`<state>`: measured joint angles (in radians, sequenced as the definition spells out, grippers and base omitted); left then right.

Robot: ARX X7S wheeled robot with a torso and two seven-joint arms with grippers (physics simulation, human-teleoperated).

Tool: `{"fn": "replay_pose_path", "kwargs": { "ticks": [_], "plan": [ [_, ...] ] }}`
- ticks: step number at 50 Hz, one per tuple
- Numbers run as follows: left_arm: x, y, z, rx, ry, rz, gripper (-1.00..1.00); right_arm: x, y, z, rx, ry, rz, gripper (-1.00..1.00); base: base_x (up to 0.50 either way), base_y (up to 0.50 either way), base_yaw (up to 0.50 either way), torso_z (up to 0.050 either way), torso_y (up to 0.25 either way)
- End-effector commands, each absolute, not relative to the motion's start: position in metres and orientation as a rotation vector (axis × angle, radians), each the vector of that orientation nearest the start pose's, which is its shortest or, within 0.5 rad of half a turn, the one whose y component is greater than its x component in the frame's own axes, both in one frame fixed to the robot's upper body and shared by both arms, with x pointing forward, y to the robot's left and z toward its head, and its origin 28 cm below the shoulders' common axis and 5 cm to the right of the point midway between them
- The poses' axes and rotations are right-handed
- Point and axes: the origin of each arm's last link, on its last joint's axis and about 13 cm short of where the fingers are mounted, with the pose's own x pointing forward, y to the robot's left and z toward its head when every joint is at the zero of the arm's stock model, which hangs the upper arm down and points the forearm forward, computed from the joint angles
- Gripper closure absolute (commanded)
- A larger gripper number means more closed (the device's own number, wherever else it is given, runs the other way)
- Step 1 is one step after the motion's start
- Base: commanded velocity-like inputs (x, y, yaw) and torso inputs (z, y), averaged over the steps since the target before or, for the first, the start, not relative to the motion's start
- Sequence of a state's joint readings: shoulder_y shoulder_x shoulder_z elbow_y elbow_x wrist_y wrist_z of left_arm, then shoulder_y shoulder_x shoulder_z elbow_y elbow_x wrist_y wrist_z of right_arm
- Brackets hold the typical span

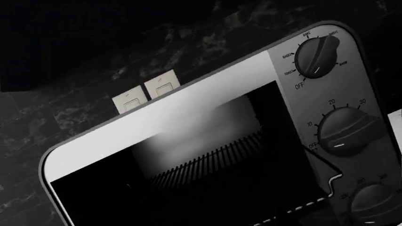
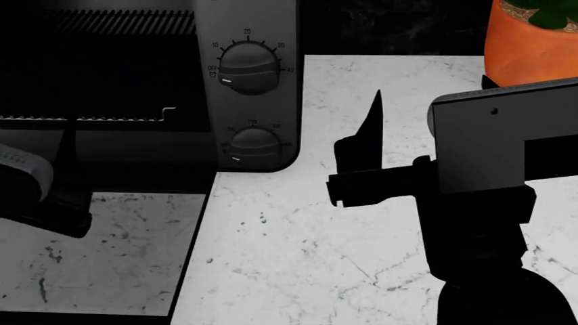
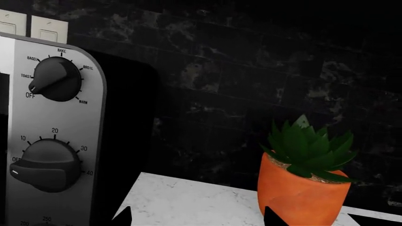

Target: Fully slide the toaster oven rack0 out.

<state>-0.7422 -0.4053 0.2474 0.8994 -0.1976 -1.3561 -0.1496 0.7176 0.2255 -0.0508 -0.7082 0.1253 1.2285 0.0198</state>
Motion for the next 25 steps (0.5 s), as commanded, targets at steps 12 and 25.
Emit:
{"fn": "replay_pose_path", "kwargs": {
  "ticks": [12, 25],
  "plan": [
    [0.247, 0.236, 0.249, 0.935, -0.108, -0.01, -1.0, 0.252, -0.127, 0.24, -0.19, -0.181, 0.007, -1.0, 0.0, 0.0, 0.0, 0.0, 0.0],
    [0.261, 0.232, 0.243, 1.104, -0.057, -0.07, -1.0, 0.252, -0.127, 0.239, -0.192, -0.178, 0.007, -1.0, 0.0, 0.0, 0.0, 0.0, 0.0]
  ]
}}
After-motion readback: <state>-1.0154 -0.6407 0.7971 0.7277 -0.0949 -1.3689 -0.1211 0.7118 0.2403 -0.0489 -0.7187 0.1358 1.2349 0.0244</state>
